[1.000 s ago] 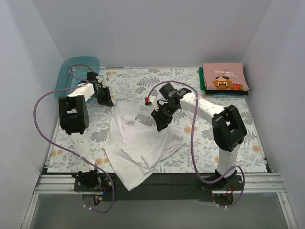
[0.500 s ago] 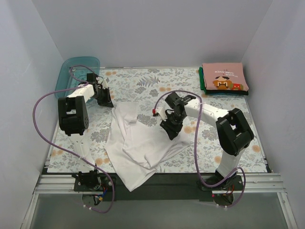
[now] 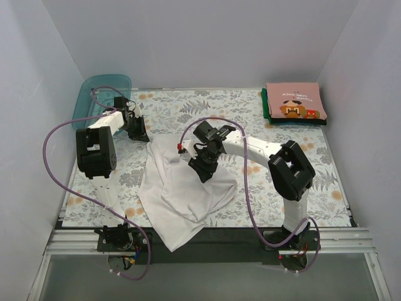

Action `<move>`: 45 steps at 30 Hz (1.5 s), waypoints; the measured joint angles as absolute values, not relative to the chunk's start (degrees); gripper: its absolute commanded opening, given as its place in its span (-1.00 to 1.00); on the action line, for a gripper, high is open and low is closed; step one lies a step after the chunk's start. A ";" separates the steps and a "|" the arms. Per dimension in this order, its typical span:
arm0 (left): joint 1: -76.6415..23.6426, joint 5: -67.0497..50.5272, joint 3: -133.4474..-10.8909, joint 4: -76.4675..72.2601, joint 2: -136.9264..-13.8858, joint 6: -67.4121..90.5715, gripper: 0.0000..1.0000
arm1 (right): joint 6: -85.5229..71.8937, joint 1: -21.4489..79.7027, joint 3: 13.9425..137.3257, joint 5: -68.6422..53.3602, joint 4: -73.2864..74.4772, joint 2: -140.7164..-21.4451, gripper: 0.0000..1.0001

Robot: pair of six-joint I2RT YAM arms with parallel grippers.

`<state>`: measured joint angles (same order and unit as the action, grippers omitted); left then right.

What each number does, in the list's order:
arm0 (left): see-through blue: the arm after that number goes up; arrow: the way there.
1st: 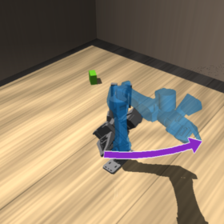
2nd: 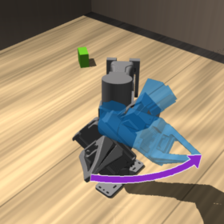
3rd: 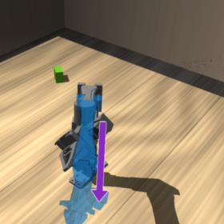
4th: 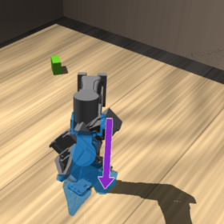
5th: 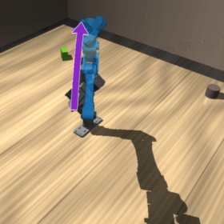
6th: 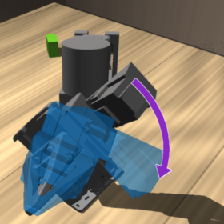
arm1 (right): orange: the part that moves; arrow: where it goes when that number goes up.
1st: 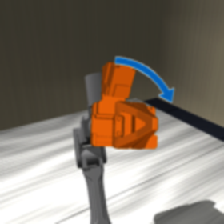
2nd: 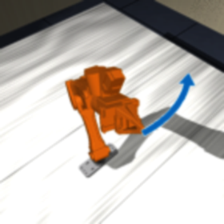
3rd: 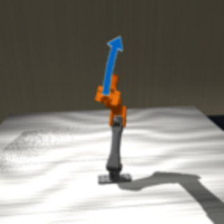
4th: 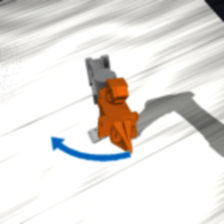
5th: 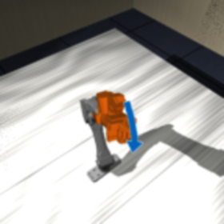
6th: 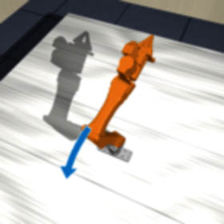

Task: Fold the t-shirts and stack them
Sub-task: Flatten the tshirt out

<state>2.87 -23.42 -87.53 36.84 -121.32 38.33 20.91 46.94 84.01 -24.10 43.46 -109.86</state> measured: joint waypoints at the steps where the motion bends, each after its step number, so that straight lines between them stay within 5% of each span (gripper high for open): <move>1: 2.87 -23.42 -87.44 36.84 -121.27 38.30 -1.00 | 20.78 47.13 83.99 -23.42 43.53 -110.24 -0.19; 8: 2.87 -23.38 -86.72 36.86 -120.66 37.98 -1.00 | 20.88 46.48 75.22 -16.91 42.19 -106.61 -0.19; 18: 2.87 -22.09 -84.90 37.54 -116.25 36.93 -1.00 | 21.67 37.93 70.48 -9.17 43.59 -92.64 0.73; 24: 2.76 -21.47 -84.40 37.56 -108.99 35.88 -1.00 | 22.33 36.71 72.69 -7.01 45.08 -89.17 0.97; 31: 2.39 -20.60 -82.13 37.39 -104.95 34.50 -1.00 | 22.24 35.38 79.33 -5.96 45.74 -89.38 0.97; 34: 2.28 -20.25 -80.66 37.26 -103.96 34.59 -1.00 | 21.78 34.20 80.86 -8.69 46.09 -89.41 0.76; 38: 2.28 -19.64 -79.72 36.80 -102.69 35.03 -1.00 | 20.56 36.10 83.70 -14.22 46.70 -91.31 0.23; 45: 2.26 -19.70 -79.64 36.32 -102.67 35.94 -1.00 | 18.50 45.43 87.64 -21.74 44.82 -102.74 0.01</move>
<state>2.26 -19.70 -79.64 36.32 -102.67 35.94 18.50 45.43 87.64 -21.74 44.82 -102.74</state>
